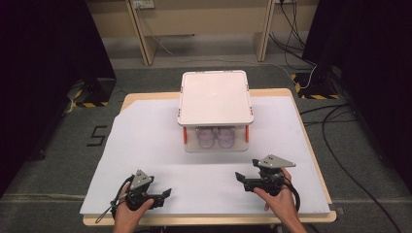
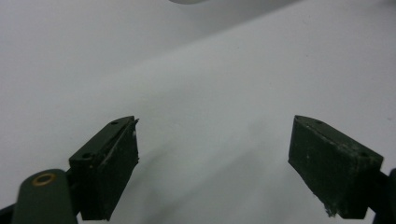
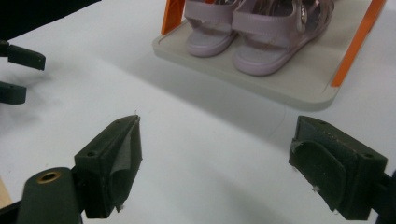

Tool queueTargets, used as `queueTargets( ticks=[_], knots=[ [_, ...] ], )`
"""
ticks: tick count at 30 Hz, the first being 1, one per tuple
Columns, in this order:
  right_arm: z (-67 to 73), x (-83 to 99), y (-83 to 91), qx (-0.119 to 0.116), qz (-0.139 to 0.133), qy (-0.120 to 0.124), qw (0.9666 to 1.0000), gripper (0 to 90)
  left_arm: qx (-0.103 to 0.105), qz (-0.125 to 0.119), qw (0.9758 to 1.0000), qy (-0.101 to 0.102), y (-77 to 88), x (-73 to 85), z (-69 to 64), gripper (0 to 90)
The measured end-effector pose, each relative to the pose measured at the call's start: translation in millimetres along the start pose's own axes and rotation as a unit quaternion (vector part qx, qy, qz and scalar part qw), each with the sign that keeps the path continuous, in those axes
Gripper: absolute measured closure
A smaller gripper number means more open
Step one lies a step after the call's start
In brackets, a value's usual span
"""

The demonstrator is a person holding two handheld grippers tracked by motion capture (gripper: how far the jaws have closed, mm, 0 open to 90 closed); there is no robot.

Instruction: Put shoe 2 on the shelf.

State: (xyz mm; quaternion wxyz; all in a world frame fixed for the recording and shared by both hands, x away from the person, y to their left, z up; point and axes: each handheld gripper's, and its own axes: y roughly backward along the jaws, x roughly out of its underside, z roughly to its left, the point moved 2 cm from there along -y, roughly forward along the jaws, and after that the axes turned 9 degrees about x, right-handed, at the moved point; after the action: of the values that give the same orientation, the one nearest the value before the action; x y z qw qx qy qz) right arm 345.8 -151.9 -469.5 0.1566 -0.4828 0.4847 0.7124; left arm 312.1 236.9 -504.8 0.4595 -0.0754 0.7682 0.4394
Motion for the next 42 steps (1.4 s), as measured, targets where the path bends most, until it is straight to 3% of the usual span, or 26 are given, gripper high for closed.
queueTargets(
  ticks=[5,15,28,42],
  knots=[
    [-0.2,11.3,7.7,0.005,0.003,0.009,0.9999,16.9,0.000,0.003,1.0000,0.000,-0.9,0.5,0.3,15.1],
    [-5.2,28.4,23.2,0.013,0.010,0.002,0.9999,16.6,-0.004,0.004,1.0000,0.001,-1.0,1.9,1.6,15.0],
    [-8.8,53.0,45.4,0.039,0.040,0.002,0.9984,16.6,-0.002,0.007,1.0000,-0.003,-1.6,1.8,1.4,15.0],
    [-11.7,67.6,53.2,0.054,0.067,0.013,0.9962,16.5,-0.001,0.009,0.9999,-0.008,-3.0,1.7,0.6,15.0]
  ],
)
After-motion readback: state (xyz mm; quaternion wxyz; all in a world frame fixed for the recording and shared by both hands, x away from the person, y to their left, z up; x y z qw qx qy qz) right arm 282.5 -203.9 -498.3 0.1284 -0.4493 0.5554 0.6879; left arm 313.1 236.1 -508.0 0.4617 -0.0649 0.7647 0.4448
